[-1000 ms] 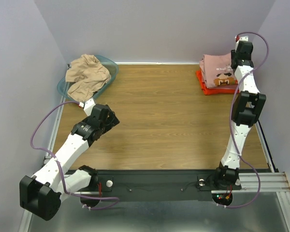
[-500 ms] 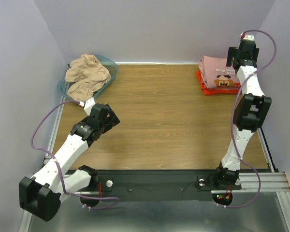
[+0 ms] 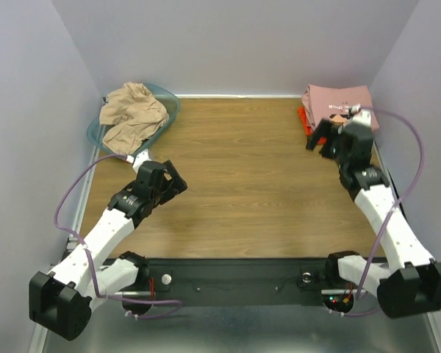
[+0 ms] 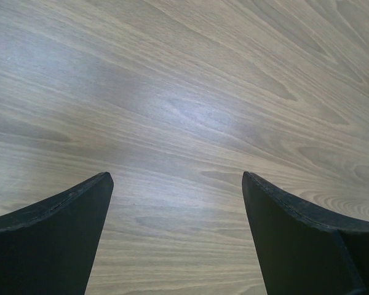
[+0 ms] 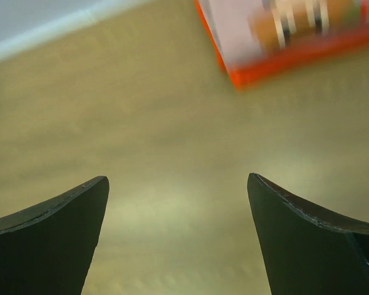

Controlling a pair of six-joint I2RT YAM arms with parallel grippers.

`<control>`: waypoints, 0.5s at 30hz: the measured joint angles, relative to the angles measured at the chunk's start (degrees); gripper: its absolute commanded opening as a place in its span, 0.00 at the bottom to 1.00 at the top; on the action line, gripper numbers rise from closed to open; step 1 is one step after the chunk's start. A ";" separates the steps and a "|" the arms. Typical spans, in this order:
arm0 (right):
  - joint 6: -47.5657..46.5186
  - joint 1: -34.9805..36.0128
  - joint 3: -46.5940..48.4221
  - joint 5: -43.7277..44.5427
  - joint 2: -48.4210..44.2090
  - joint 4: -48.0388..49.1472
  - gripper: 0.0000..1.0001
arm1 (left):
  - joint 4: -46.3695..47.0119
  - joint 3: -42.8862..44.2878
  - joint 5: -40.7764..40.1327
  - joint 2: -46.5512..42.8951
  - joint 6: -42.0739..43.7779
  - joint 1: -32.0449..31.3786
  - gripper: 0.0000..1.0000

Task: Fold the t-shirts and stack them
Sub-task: Neatly place the folded tshirt to the corner

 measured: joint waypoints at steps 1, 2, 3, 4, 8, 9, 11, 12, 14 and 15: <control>2.10 -0.04 -4.74 -0.61 -2.84 -0.13 1.00 | 0.31 -0.13 0.26 -0.02 0.00 0.00 0.98; 4.33 -0.31 -11.04 -1.20 -6.05 -1.42 1.00 | 0.68 -0.35 0.48 -0.09 0.00 0.00 0.98; 5.68 -0.50 -14.03 -1.60 -7.39 -2.03 1.00 | 0.94 -0.61 0.74 -0.20 0.00 0.00 0.98; 7.28 -0.59 -17.22 -2.01 -8.72 -2.36 1.00 | 1.27 -0.94 0.90 -0.42 -0.02 0.00 0.99; 11.76 -0.87 -28.92 -3.56 -16.94 -5.29 1.00 | 2.08 -3.04 1.07 -2.49 -0.63 0.00 0.99; 12.72 -0.87 -30.67 -3.76 -19.91 -5.84 1.00 | 2.10 -3.48 1.11 -3.15 -0.81 0.00 0.99; 13.66 -0.87 -31.43 -3.78 -23.78 -6.19 1.00 | 2.23 -4.09 1.57 -4.13 -1.14 0.00 0.98; 14.14 -0.87 -31.43 -3.89 -25.57 -5.90 1.00 | 2.23 -4.22 2.03 -4.52 -1.31 0.02 0.98; 14.60 -0.87 -31.41 -4.07 -28.70 -5.27 1.00 | 2.32 -4.24 2.78 -5.09 -1.68 0.02 0.99; 14.78 -0.87 -31.41 -4.15 -30.38 -4.94 1.00 | 2.38 -4.24 2.95 -5.40 -1.88 0.00 0.99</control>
